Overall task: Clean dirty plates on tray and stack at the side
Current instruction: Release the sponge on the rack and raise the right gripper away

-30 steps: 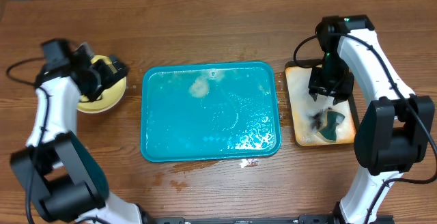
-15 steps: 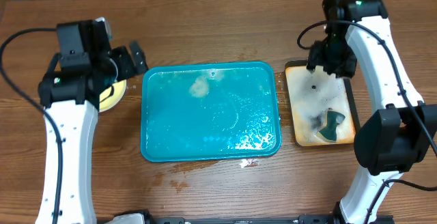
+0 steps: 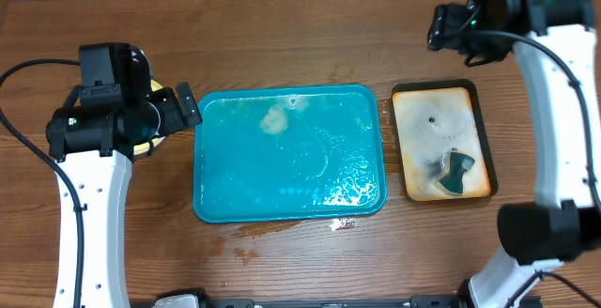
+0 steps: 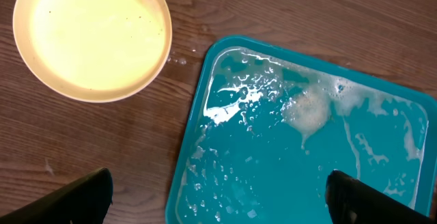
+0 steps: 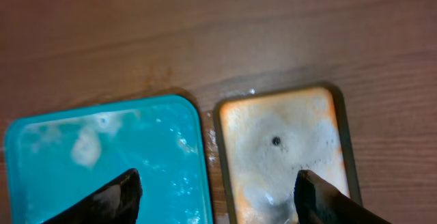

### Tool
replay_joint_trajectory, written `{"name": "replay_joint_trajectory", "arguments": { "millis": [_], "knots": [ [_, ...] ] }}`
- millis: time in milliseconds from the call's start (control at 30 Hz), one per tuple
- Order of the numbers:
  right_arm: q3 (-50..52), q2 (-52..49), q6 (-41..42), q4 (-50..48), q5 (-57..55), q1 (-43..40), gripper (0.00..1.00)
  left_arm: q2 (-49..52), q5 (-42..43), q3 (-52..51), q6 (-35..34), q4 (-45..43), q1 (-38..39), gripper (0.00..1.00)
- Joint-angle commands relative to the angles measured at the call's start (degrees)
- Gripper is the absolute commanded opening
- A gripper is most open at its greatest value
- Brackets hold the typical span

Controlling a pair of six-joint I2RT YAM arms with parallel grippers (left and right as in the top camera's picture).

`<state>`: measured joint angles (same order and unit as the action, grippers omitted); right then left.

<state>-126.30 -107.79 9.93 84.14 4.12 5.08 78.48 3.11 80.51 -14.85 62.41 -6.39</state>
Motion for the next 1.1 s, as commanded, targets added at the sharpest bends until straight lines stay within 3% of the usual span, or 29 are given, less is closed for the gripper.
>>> {"name": "replay_joint_trajectory", "arguments": {
  "millis": [0, 100, 600, 1067],
  "knots": [
    [-2.1, 3.8, -1.5, -0.2, 1.1, 0.1, 0.80, -1.3, -0.8, 0.8, -0.5, 0.1, 0.0, 1.00],
    [-2.1, 5.0, -1.5, -0.1, 1.1, 0.1, 1.00, -1.3, -0.8, 0.8, -0.5, 0.1, 0.0, 1.00],
    [-2.1, 15.1, -1.5, 0.2, 1.1, 0.1, 1.00, -1.2, -0.8, 0.8, -0.5, 0.2, 0.0, 1.00],
    [-2.1, 15.8, -1.4, 0.3, 1.1, 0.1, 1.00, -1.2, -0.8, 0.8, -0.5, 0.2, 0.0, 1.00]
  ]
}}
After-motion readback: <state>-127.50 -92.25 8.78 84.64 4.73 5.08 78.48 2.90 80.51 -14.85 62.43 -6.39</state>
